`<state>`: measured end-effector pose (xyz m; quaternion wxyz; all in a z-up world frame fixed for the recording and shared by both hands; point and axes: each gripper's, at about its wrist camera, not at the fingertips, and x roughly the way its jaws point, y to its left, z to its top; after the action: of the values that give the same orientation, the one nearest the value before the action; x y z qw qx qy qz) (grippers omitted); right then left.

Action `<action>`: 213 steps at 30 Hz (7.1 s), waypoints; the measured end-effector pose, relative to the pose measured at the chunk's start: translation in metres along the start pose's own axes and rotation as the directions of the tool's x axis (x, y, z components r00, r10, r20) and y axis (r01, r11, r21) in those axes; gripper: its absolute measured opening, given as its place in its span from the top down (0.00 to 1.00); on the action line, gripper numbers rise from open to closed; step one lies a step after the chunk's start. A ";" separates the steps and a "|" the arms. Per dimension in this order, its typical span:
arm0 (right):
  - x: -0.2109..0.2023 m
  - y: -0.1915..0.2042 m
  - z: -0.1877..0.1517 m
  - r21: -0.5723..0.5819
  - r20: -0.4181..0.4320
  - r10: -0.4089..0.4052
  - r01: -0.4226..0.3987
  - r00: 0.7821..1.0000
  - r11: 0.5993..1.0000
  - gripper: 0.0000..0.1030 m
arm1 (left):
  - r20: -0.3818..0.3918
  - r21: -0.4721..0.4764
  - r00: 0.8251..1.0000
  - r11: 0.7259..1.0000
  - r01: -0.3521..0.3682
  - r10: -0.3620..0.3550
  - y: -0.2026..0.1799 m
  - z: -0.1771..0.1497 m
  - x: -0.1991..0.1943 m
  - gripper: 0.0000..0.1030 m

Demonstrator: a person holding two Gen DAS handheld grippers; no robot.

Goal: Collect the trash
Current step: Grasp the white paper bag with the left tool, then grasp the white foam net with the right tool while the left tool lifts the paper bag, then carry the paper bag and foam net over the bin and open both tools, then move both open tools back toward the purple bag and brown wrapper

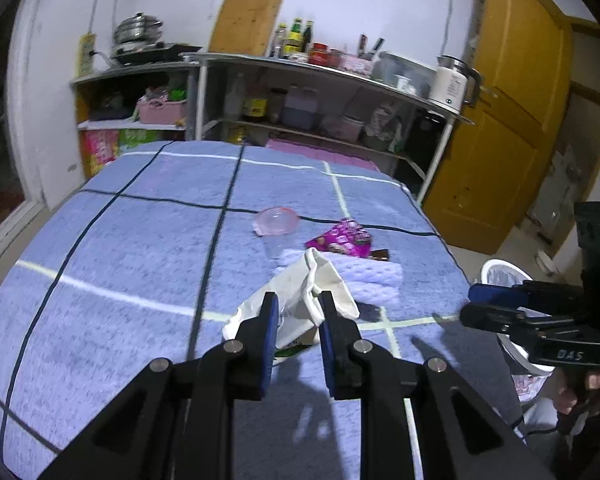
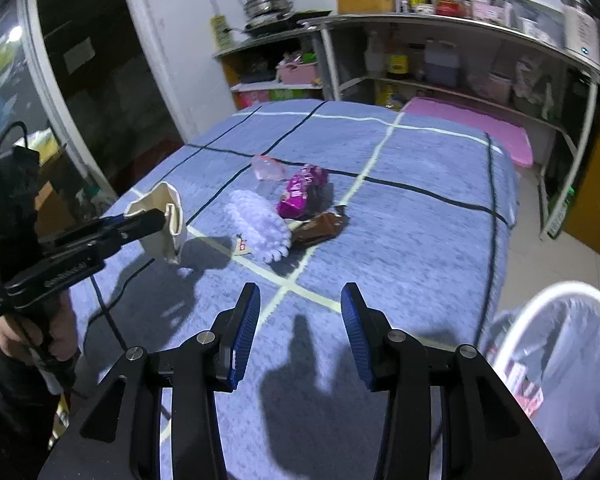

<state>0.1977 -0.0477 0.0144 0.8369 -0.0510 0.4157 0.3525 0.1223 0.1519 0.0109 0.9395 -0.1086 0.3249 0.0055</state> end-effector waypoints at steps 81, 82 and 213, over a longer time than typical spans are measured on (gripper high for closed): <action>-0.067 -0.010 -0.048 0.076 0.096 -0.029 0.021 0.995 0.997 0.77 | -0.151 0.075 0.988 0.997 0.018 -0.006 -0.018 -0.039 0.024 0.61; -0.067 -0.009 -0.049 0.077 0.096 -0.029 0.021 0.995 0.997 0.77 | -0.149 0.071 0.989 0.997 0.017 -0.006 -0.019 -0.039 0.024 0.62; -0.164 -0.098 -0.125 0.302 0.109 -0.312 0.267 0.944 0.915 0.66 | -0.142 0.197 0.946 0.929 0.314 -0.290 -0.219 -0.032 0.008 0.50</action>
<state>0.1106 -0.2582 0.0329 0.9082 0.0356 0.3835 0.1641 0.1270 -0.0695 0.0254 0.9158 -0.0542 0.3544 -0.1809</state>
